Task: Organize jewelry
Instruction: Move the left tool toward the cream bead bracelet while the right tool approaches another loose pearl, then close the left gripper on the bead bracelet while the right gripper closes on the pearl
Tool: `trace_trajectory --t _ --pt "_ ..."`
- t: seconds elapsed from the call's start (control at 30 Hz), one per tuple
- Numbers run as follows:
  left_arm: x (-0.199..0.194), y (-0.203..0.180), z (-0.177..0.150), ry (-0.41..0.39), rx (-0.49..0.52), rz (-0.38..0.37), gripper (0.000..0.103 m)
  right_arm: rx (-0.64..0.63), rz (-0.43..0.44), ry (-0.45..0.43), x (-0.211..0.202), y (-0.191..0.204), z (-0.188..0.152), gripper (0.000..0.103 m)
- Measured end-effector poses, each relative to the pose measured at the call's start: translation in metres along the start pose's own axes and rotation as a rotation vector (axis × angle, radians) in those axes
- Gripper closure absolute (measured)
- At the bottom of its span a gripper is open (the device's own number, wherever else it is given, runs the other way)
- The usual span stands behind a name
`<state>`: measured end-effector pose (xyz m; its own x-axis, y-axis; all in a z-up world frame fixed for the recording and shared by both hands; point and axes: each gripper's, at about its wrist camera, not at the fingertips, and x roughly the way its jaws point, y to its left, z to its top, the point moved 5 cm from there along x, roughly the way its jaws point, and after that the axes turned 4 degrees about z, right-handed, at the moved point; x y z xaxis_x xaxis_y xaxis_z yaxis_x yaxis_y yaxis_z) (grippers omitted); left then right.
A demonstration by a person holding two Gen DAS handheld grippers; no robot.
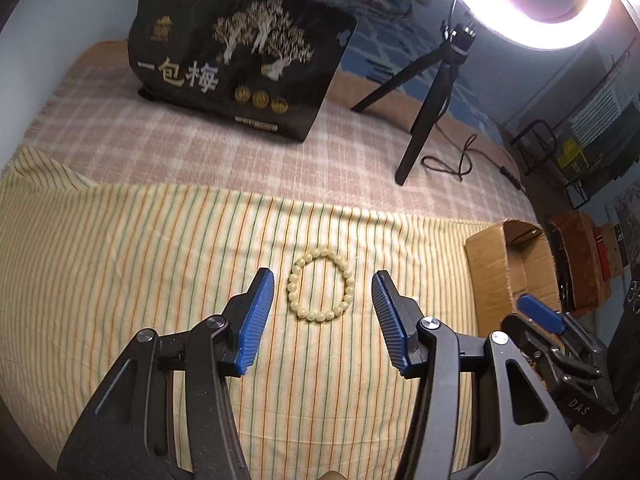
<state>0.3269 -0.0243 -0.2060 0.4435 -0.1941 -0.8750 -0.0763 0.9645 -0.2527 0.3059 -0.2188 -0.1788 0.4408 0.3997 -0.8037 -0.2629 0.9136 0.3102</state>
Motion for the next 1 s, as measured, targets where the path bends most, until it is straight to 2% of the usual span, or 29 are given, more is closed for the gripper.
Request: trace_trajectory --t 0.07,0.17,0.23,0.43,0.63,1.0 --pt "0.007 0.0 -0.002 0.022 -0.003 -0.005 0.058 0.024 0.011 0.023 0.009 0.003 -0.002 0.041" --pt "0.015 0.0 -0.005 0.043 -0.002 0.001 0.059 0.049 0.024 0.056 0.021 0.007 -0.004 0.045" --pt "0.02 0.001 -0.007 0.057 -0.003 0.002 0.063 0.059 0.031 0.078 0.029 0.011 -0.004 0.054" --pt "0.031 0.01 -0.01 0.098 -0.038 -0.01 0.067 0.104 0.003 0.127 0.051 0.007 -0.004 0.066" --pt "0.035 0.018 -0.007 0.107 -0.074 -0.031 0.067 0.116 -0.009 0.141 0.064 0.008 -0.001 0.068" --pt "0.053 0.021 -0.002 0.122 -0.069 -0.004 0.067 0.134 -0.032 0.152 0.08 0.003 0.003 0.073"
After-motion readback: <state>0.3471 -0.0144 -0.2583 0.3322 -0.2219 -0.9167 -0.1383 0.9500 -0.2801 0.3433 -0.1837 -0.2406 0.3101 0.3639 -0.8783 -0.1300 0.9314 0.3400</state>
